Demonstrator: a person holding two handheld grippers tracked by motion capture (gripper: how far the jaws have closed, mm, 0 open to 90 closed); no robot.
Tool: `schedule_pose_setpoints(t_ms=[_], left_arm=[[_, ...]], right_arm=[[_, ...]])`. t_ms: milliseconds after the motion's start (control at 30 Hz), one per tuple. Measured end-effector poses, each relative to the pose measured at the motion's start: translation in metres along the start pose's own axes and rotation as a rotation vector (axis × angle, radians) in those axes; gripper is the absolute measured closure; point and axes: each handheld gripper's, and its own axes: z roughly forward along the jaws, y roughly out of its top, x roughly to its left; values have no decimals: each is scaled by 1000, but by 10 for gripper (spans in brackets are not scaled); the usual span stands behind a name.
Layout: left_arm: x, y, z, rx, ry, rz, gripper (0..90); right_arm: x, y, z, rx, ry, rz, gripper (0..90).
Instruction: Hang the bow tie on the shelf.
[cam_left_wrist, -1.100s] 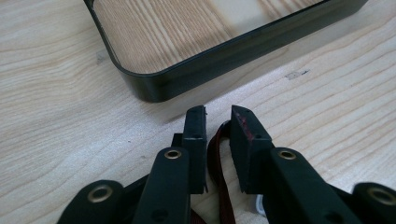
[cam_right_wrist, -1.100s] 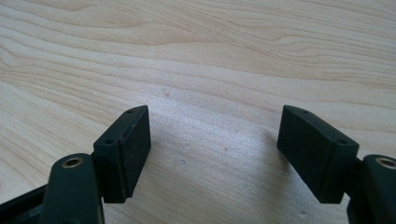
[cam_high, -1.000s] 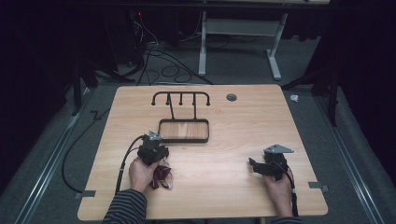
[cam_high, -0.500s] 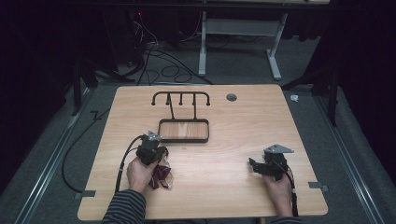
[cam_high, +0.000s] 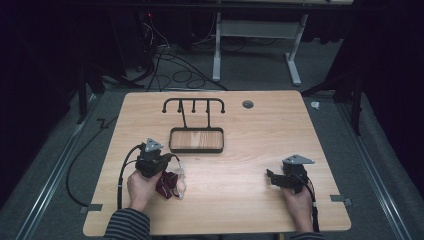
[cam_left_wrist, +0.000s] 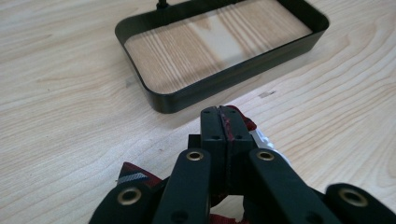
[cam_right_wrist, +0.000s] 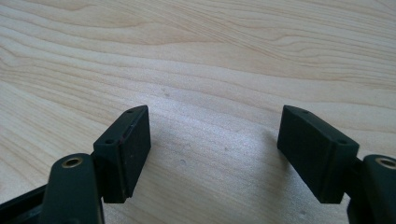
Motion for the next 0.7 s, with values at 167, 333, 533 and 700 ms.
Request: schedule_pose_setpoints(t_ms=[167, 333, 533, 700], left_arm=[[-1, 2, -12, -31, -12, -8, 896], [-3, 8, -23, -50, -7, 8, 896], [-7, 12, -31, -73, -14, 14, 896], [-8, 15, -37, -87, -20, 18, 896]], right_arm=[[0, 0, 0, 1, -1, 0, 269], [0, 0, 0, 1, -1, -1, 268], [0, 0, 0, 1, -2, -1, 269], [0, 0, 0, 1, -1, -1, 269]])
